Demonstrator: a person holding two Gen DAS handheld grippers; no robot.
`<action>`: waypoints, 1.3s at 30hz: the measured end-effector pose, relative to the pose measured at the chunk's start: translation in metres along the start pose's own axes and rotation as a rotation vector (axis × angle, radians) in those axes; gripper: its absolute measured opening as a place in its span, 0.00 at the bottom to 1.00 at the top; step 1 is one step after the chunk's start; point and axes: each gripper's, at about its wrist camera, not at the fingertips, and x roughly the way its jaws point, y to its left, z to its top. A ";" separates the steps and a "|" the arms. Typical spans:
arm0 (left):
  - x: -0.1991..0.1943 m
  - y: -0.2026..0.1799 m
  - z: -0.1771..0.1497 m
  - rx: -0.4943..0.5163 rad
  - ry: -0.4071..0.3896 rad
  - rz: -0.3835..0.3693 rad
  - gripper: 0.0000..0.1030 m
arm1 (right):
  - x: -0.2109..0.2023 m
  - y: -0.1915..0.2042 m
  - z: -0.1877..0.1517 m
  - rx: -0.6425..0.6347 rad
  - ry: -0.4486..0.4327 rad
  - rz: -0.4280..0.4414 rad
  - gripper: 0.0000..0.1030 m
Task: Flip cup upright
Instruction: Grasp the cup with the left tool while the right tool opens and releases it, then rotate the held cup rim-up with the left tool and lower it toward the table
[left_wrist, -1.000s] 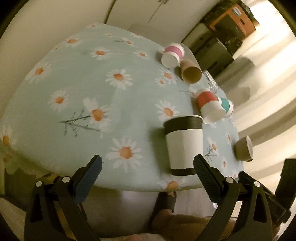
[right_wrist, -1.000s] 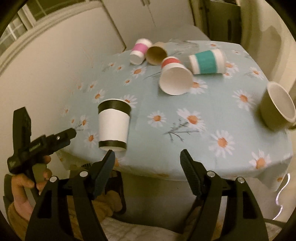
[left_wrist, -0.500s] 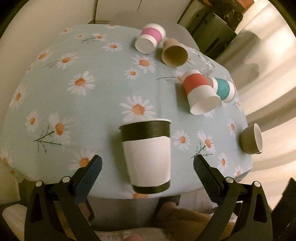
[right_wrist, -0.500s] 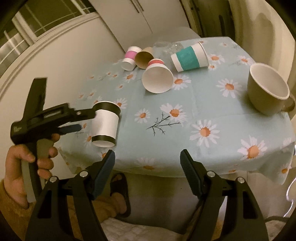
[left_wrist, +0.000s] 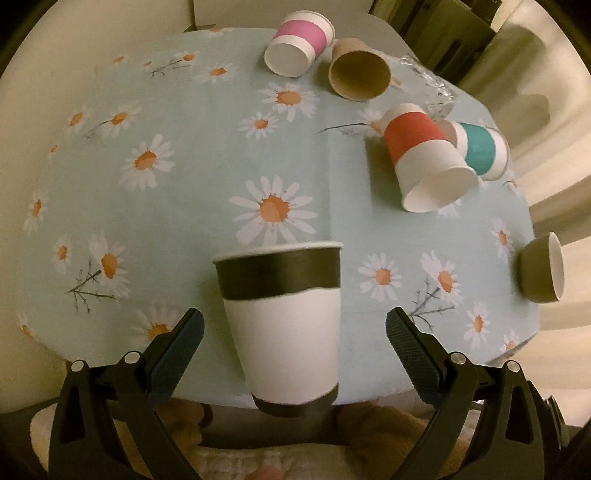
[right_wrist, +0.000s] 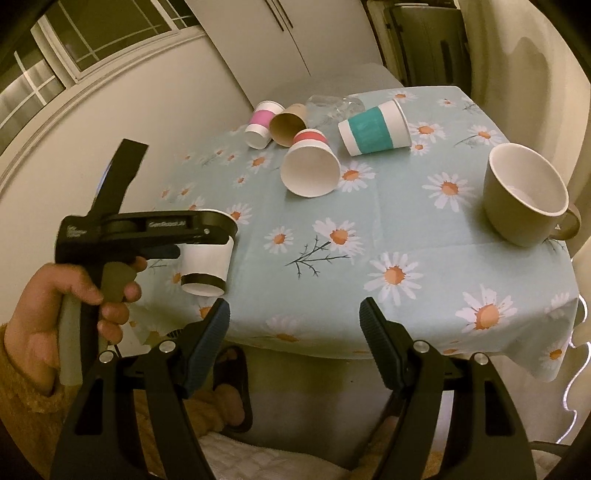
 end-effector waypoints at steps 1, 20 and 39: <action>0.001 -0.001 0.002 0.000 0.004 0.005 0.92 | 0.000 0.001 0.000 -0.004 0.000 -0.001 0.70; 0.020 -0.002 0.014 -0.028 0.052 0.032 0.63 | 0.008 0.001 0.000 -0.023 0.024 -0.015 0.70; -0.031 0.006 -0.011 0.010 -0.138 -0.083 0.62 | 0.010 0.007 -0.003 -0.050 0.017 -0.001 0.70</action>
